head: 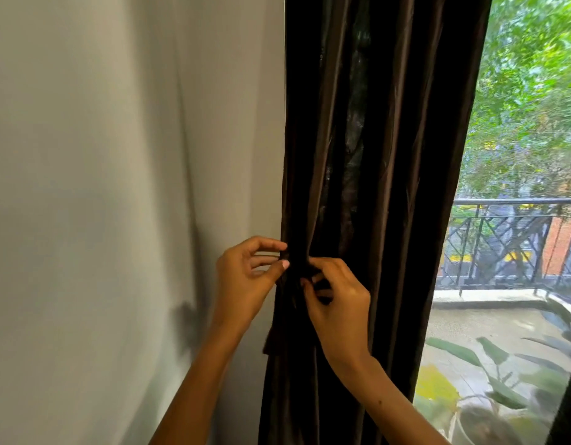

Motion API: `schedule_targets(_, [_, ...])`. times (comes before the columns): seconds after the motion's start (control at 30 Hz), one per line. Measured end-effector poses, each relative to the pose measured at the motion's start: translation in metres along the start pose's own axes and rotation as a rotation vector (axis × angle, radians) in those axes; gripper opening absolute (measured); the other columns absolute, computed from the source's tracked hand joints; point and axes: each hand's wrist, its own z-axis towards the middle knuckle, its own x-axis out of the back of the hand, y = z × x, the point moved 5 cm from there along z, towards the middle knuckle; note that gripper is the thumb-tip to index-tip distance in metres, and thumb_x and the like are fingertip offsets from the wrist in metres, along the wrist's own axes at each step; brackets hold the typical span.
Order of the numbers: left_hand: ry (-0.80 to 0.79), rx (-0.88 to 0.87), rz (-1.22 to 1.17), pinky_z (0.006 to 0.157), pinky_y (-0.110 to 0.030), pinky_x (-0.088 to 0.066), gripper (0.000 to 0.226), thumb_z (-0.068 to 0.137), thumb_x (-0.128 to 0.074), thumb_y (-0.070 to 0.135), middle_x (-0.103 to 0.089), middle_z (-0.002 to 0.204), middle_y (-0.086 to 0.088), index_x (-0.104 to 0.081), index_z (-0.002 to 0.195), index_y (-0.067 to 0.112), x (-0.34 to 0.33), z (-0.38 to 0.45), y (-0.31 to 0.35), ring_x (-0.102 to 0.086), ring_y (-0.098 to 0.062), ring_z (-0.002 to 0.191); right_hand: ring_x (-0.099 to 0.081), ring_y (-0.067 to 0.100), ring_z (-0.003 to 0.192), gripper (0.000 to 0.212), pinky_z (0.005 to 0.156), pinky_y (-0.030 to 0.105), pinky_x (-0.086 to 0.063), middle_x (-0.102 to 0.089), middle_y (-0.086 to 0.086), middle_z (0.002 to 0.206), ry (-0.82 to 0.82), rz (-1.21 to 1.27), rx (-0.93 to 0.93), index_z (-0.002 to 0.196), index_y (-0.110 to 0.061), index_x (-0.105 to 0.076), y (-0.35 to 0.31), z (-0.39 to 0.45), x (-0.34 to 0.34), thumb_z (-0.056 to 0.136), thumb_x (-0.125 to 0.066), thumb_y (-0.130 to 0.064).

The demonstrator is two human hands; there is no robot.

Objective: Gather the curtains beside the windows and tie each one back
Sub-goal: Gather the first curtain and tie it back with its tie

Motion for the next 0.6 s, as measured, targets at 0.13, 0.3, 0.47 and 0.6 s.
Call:
schedule_targets(0.13, [0.064,-0.013,-0.015,0.072,-0.019,-0.055,0.014,0.08,-0.072,0.008,-0.073,0.083,0.001,-0.071,0.093,0.009,0.002,-0.001,0.001,-0.07,-0.008,0.077,-0.057,-0.003,0.088,0.039,0.073,0.012,-0.052,-0.058,-0.008,0.099,-0.012,0.033,0.008,0.113,-0.008,-0.068,0.0,0.002,-0.01,0.078,-0.068,0.009])
schedule_targets(0.3, [0.155,-0.056,0.094,0.065,-0.017,-0.055,0.022,0.068,-0.082,0.029,-0.072,0.072,0.008,-0.074,0.085,0.018,0.0,-0.008,0.013,-0.069,-0.002,0.067,-0.058,0.002,0.092,0.042,0.077,0.01,-0.048,-0.059,-0.001,0.105,-0.09,0.052,0.023,0.119,-0.006,-0.064,-0.004,-0.002,-0.018,0.081,-0.061,0.012])
schedule_targets(0.47, [0.225,-0.094,0.235,0.071,-0.023,-0.057,0.012,0.075,-0.078,0.014,-0.071,0.073,0.009,-0.075,0.087,0.016,0.002,0.0,0.012,-0.067,-0.002,0.067,-0.047,0.001,0.121,0.045,0.101,0.016,-0.041,-0.048,0.003,0.132,-0.072,0.064,-0.047,0.13,-0.015,-0.058,0.004,0.005,-0.014,0.087,-0.061,-0.001])
schedule_targets(0.6, [0.166,-0.069,0.173,0.073,-0.009,-0.051,0.026,0.076,-0.076,0.009,-0.066,0.075,0.019,-0.069,0.093,0.026,0.0,0.004,0.01,-0.065,0.007,0.072,-0.015,0.013,0.145,0.094,0.116,0.029,-0.021,-0.012,0.004,0.158,-0.023,0.086,-0.398,0.152,-0.02,-0.004,0.038,0.02,-0.007,0.083,-0.064,-0.044])
